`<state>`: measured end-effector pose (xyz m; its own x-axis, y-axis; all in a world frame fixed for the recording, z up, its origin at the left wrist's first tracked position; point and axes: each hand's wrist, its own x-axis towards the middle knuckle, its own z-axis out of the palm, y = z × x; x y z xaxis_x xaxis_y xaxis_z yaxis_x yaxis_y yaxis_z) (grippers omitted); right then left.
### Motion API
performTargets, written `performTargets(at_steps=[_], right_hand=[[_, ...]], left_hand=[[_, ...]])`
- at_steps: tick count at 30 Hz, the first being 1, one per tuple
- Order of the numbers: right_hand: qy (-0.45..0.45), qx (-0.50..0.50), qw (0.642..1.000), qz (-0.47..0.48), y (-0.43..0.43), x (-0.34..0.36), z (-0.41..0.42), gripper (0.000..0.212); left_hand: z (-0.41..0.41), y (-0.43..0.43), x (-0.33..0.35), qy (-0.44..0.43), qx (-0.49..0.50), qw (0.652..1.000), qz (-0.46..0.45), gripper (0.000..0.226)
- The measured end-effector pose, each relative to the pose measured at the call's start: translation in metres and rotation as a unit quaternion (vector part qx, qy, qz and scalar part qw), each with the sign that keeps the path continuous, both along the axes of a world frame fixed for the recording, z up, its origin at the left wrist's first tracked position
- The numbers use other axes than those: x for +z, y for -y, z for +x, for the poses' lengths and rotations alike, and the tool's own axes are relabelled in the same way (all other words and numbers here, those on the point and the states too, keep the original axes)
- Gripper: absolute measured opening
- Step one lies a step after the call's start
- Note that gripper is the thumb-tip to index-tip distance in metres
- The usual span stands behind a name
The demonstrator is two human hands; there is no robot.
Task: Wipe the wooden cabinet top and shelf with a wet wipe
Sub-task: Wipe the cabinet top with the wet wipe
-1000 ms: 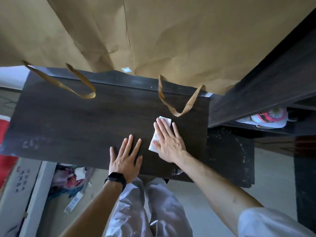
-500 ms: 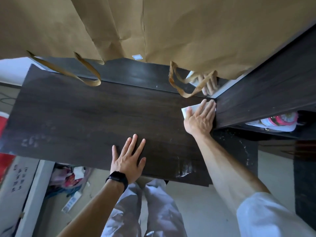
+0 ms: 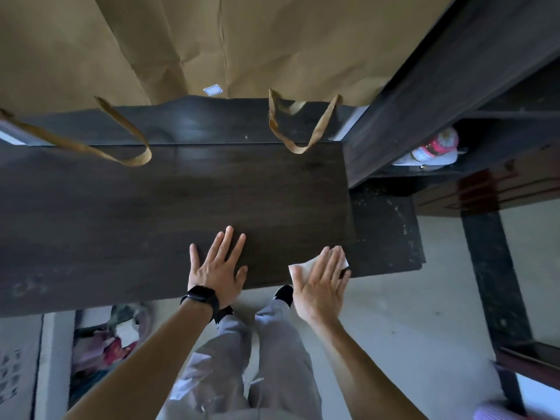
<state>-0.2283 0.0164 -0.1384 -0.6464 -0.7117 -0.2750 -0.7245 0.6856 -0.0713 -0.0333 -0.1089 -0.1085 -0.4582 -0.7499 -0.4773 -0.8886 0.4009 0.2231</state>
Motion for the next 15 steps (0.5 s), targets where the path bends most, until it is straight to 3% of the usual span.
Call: performTargets(at_steps=[8,13,15], right_hand=[[0.003,-0.035,0.999,0.037,-0.025,0.004,-0.014,0.073],[0.019,0.205,0.978,-0.002,0.031,0.007,0.051,0.069],[0.033,0.246,0.968,-0.019,0.064,0.008,0.067,0.068]], left_hand=[[0.013,0.006,-0.003,-0.016,-0.039,0.999,0.008,0.07],[0.023,0.012,-0.005,-0.046,-0.045,0.998,-0.002,0.065],[0.029,0.018,-0.005,-0.052,-0.052,0.997,-0.026,0.062]])
